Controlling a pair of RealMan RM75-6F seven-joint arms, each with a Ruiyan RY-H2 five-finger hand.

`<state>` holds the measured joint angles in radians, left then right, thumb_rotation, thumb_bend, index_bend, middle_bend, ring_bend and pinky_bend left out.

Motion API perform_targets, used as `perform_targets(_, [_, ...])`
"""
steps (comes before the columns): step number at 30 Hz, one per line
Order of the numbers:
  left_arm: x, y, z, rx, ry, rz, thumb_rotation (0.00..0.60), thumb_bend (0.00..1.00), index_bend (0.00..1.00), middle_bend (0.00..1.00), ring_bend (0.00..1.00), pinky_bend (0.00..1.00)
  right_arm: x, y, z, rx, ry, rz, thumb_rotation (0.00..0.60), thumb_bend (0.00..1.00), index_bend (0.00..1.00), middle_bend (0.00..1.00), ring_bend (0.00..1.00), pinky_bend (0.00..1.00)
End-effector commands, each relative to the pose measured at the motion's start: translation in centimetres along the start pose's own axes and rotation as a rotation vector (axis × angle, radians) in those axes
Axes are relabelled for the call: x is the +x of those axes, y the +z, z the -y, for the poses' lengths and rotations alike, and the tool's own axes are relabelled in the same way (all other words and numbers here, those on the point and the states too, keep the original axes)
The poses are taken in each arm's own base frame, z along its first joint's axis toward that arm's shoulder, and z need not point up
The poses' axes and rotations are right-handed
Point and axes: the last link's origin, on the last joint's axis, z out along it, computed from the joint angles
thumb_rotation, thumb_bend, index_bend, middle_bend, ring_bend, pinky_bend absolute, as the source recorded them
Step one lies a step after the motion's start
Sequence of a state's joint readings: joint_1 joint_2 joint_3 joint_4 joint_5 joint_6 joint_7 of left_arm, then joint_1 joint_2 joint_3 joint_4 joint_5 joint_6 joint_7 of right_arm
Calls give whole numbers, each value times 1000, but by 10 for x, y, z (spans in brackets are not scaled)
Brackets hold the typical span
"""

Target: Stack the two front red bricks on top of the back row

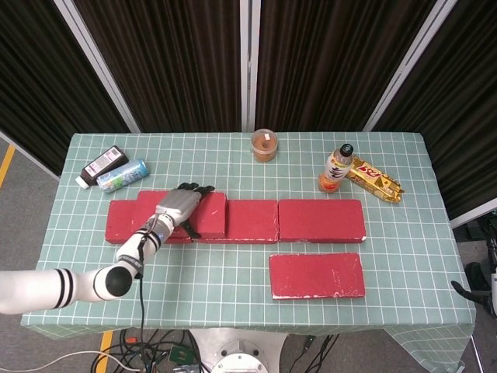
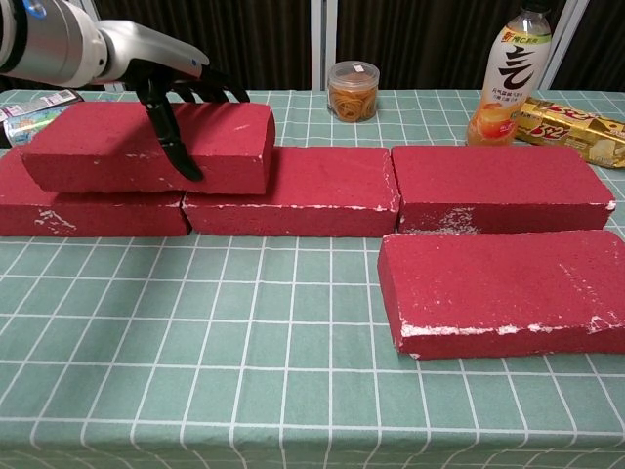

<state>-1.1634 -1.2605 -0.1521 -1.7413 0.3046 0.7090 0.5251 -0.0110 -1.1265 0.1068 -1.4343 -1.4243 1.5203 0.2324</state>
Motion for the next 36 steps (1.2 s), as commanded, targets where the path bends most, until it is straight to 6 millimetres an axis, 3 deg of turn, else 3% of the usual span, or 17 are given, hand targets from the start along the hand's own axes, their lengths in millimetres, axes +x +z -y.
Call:
perform_targets(1, [-3,3,-1,2,-12,13,600,92,26,170,0,0,-1,0,-1,-4,-1,2,600,0,0,0,0,0])
perform_targets(27, [-10,4,4,10,1,-9,600,94,26,162,0,0,-4,1,-5,-23,23,31,600,0,0,0,0,0])
perform_targets(36, [-12,3,3,7,0,3,600,93,26,80,0,0,-3,2,-6,-29,22,28,600,0,0,0,0,0])
